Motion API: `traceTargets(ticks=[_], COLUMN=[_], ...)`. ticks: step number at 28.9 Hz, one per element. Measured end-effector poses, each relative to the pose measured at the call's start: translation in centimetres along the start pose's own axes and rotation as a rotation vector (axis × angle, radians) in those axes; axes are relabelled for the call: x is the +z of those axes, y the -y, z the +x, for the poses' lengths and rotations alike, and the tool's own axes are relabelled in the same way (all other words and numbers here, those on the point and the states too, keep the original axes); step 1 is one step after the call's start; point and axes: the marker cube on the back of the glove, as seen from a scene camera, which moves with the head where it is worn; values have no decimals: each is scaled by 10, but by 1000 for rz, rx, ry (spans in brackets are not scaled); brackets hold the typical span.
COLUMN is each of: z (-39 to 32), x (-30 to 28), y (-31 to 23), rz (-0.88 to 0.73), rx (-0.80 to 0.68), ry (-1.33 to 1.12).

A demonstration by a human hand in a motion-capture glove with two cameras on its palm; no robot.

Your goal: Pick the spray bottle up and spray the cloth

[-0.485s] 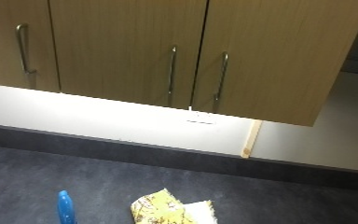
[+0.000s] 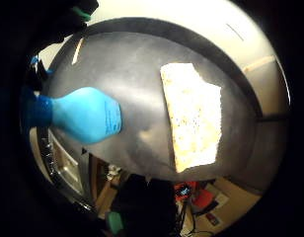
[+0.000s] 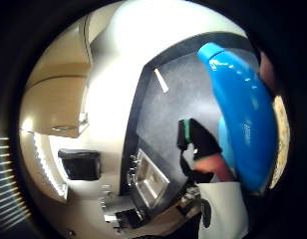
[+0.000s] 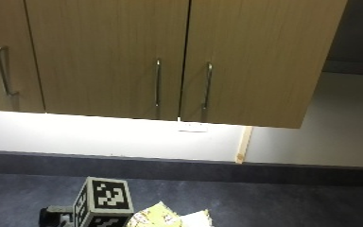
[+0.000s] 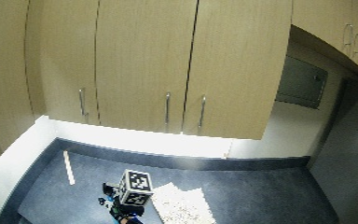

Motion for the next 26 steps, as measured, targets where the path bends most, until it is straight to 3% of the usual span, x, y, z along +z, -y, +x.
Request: traceTargets(ticks=[5, 13, 19, 26], z=[-11, 50, 164, 306], x=[-15, -111, -162, -191], y=[-11, -29, -31, -41], rz=[43, 176, 144, 66], rx=[-104, -100, 34, 309], ry=[-4, 192, 114, -6])
